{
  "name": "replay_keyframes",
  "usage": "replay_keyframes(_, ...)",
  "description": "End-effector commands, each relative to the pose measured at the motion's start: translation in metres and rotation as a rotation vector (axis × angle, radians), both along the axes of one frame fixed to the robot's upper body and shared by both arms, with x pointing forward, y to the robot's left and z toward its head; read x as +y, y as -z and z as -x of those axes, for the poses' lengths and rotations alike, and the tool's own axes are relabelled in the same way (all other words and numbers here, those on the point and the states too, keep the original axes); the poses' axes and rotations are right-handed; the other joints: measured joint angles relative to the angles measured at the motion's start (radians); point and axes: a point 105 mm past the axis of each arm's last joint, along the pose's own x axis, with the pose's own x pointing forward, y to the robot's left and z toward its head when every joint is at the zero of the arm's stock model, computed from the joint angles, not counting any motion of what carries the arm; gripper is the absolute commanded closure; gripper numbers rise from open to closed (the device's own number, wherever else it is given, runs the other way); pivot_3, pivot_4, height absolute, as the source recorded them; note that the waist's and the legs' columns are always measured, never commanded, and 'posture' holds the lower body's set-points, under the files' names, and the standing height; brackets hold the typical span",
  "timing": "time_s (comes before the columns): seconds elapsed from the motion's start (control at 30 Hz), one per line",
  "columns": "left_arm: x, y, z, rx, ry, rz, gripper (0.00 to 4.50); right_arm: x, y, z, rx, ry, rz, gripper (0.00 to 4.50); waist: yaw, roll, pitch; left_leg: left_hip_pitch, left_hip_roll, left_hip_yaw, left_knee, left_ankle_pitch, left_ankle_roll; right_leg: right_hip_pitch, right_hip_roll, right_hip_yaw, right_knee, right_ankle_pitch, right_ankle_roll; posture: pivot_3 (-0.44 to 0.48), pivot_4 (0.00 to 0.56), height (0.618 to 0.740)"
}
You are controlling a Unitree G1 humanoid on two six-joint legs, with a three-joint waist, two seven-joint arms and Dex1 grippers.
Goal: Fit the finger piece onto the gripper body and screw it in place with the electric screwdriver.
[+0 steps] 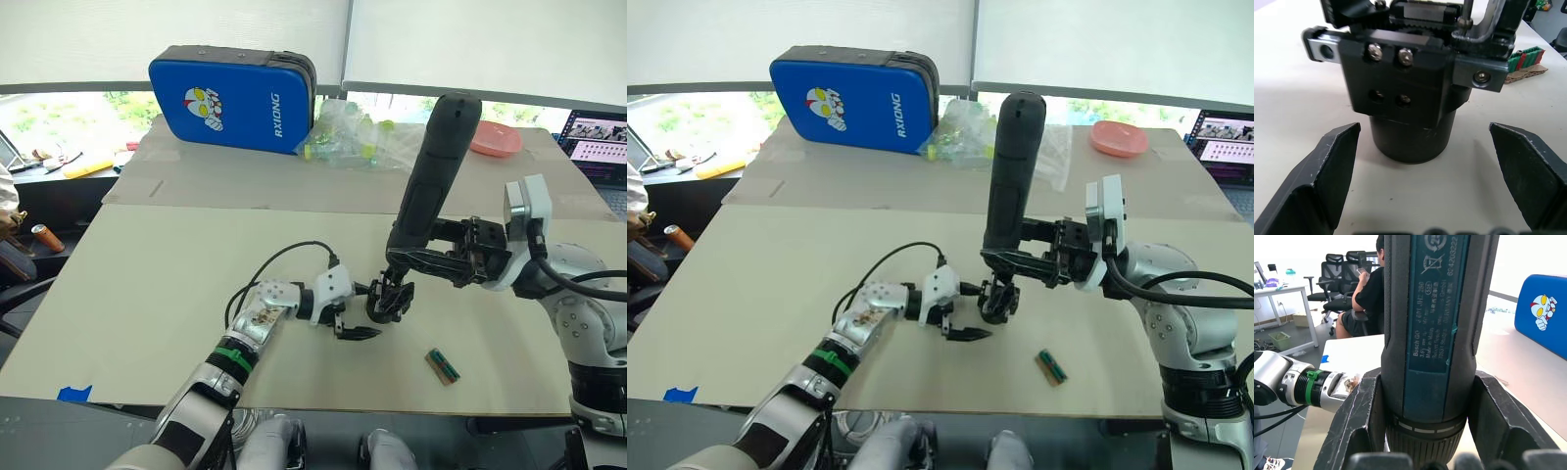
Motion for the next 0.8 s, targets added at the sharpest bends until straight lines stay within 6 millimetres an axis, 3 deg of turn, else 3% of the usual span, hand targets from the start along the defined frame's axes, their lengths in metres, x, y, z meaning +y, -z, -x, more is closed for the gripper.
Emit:
replay_keyframes(0.03,-0.011,-0.009,-0.001,-0.049,0.022,0.015,0.00,0.000,-0.012,0.006,-0.059,-0.010,0.000,2.56,0.000,0.000,0.000,0.000,0.000,0.000,0.000,0.000,0.000,0.000,0.000,0.000,0.000,0.000,0.000,0.000,0.150,0.740)
replay_keyframes(0.57,-0.016,0.002,-0.008,-0.053,0.000,-0.013,0.00,0.000,-0.010,0.008,-0.055,-0.005,0.000,2.56,0.001,0.000,0.000,0.000,0.000,0.000,0.002,-0.001,0.002,0.001,-0.001,0.000,0.000,0.001,0.002,0.000,0.150,0.740)
replay_keyframes(0.73,-0.016,0.008,-0.006,-0.051,0.004,-0.034,2.17,0.000,-0.009,0.008,-0.052,-0.005,0.000,2.56,0.001,0.000,0.000,0.000,0.000,0.000,0.003,-0.002,0.003,0.001,-0.002,0.000,0.000,0.001,0.002,0.000,0.150,0.740)
replay_keyframes(0.8,-0.016,0.010,-0.005,-0.049,0.009,-0.042,2.22,0.000,-0.008,0.009,-0.049,-0.004,0.002,2.56,0.002,0.000,0.000,0.000,0.000,0.000,0.003,-0.002,0.003,0.001,-0.002,0.000,0.000,0.001,0.002,0.000,0.150,0.740)
